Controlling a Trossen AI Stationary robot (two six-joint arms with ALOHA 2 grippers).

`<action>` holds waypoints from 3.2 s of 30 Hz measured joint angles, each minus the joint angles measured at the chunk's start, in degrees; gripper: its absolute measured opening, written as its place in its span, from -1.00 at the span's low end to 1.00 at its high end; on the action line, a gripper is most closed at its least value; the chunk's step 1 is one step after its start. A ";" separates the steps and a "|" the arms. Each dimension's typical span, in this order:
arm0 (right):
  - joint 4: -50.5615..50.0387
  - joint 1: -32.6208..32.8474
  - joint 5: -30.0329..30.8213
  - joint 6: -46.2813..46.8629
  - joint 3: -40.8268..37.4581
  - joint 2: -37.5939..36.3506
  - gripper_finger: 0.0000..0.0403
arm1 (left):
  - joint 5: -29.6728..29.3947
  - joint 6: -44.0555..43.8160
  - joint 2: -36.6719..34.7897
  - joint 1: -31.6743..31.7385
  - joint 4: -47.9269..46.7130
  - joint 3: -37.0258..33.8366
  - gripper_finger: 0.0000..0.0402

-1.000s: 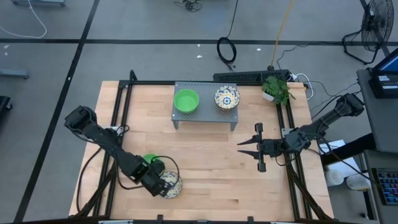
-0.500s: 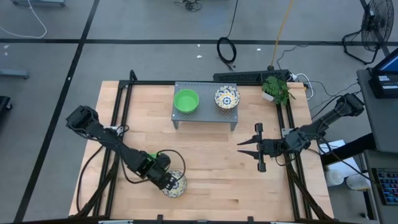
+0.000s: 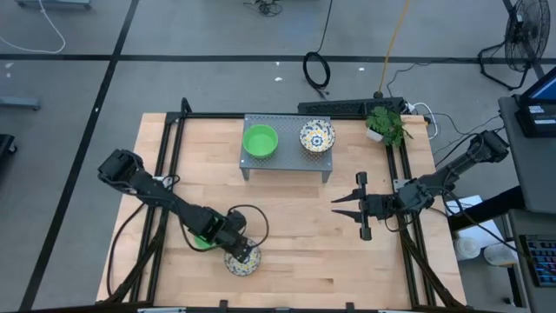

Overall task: Pick & Place Mini bowls
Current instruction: Stack the white patterned bowl on top of the white patterned bowls on the shelf

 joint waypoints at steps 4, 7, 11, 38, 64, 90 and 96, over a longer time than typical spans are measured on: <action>0.02 -0.01 0.00 0.00 0.00 0.01 -0.55 | 3.88 0.95 -0.40 0.21 0.15 0.00 -0.20; 0.04 -0.01 0.00 0.00 0.00 0.00 -0.55 | 7.08 2.05 -0.36 0.04 -0.20 0.00 -0.36; 0.04 -0.01 0.00 -0.03 0.00 0.01 -0.55 | 6.60 3.97 -0.36 0.11 -0.34 0.00 -0.53; -0.99 -0.01 0.00 0.93 0.00 0.00 -0.55 | 6.40 7.58 -0.38 2.20 -0.12 0.00 -0.91; -1.97 -0.11 0.07 3.85 0.01 0.22 -0.55 | -40.60 47.44 -0.23 5.77 3.75 13.91 -0.96; 26.08 -10.20 23.76 -8.54 0.07 18.96 0.28 | -66.84 97.32 -0.31 12.18 28.42 23.52 -0.96; 30.90 -10.23 23.52 -10.63 0.07 19.23 0.25 | -66.69 98.87 -0.31 12.65 29.24 23.52 -0.96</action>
